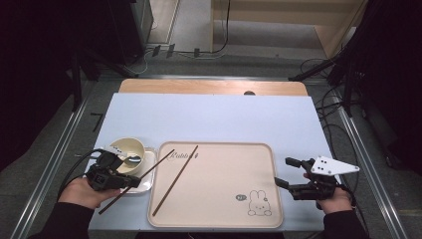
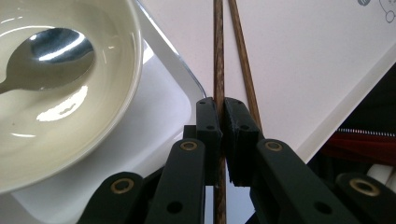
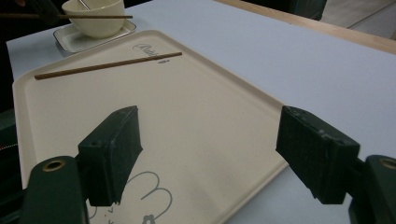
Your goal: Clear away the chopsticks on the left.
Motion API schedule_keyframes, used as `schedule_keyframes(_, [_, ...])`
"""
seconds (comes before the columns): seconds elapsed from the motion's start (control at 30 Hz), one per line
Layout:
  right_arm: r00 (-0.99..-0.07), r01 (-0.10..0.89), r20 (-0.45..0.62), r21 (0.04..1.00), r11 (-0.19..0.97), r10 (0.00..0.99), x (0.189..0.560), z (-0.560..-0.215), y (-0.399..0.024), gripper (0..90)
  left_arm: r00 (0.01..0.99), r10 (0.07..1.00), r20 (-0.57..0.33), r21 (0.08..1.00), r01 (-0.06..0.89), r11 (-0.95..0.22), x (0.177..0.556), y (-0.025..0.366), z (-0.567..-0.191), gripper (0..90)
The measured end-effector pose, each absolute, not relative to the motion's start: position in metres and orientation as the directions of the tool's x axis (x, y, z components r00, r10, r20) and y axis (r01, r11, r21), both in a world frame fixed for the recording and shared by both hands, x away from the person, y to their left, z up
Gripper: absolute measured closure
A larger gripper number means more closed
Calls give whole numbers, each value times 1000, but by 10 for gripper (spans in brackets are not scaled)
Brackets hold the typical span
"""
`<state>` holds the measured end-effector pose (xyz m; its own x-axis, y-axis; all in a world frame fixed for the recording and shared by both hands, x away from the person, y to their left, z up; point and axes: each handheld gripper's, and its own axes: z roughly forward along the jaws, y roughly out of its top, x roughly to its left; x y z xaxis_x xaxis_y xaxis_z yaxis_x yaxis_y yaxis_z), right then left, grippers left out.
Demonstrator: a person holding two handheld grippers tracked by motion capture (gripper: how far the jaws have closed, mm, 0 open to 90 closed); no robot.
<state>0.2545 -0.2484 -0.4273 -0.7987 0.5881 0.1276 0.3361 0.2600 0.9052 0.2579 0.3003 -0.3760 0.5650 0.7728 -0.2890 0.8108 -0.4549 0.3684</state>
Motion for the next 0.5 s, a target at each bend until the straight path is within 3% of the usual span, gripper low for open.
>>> schedule_keyframes(0.5, [-803,332,122,905,268,583,254,-428,-247,224,550,782,-292,392,815,-427,264,275,-373,865])
